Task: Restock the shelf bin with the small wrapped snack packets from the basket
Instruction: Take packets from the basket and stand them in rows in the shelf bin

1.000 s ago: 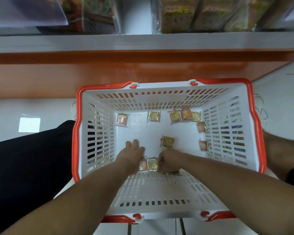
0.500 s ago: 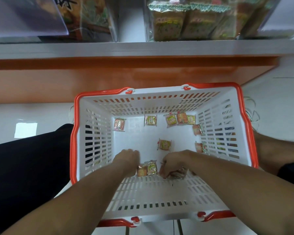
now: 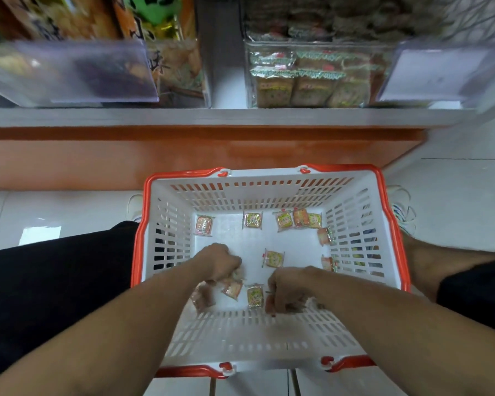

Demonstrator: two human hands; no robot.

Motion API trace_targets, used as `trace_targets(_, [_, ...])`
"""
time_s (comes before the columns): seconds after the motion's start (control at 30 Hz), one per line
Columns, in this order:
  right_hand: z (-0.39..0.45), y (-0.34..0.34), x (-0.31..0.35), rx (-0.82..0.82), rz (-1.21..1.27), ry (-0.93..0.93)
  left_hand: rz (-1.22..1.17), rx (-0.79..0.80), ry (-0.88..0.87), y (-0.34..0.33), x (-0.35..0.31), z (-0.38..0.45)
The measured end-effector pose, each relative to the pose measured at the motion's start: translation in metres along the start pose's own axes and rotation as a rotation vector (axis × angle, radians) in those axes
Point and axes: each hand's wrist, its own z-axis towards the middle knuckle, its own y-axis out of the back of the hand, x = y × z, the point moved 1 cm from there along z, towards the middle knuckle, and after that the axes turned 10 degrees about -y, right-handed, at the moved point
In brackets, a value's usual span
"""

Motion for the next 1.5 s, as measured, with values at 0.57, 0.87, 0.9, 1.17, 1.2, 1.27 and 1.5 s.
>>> trace_targets(0.57, [-0.377,0.128,-0.005,-0.438,0.745,0.846,-0.720,-0.188,-0.794,0.161,-0.207,-0.210])
trace_targets(0.87, [-0.360,0.150,0.007,-0.084,1.378,0.959,-0.551,-0.682,-0.869,0.173,-0.229,-0.217])
trace_targets(0.9, [-0.357,0.153,0.006,-0.133,1.403,0.945,-0.525,-0.697,-0.873,0.175,-0.232,-0.217])
trace_targets(1.17, [-0.346,0.148,0.006,-1.274,0.990,0.946,-0.827,-0.487,-0.746,0.174,-0.237,-0.209])
trace_targets(1.2, [-0.346,0.145,0.009,-1.401,0.837,0.925,-0.863,-0.470,-0.730,0.173,-0.238,-0.209])
trace_targets(1.27, [-0.344,0.141,0.014,-1.590,0.584,0.880,-0.827,-0.394,-0.726,0.171,-0.234,-0.211])
trace_targets(1.5, [-0.343,0.141,0.021,-1.582,0.292,0.856,-0.674,-0.261,-0.825,0.170,-0.241,-0.208])
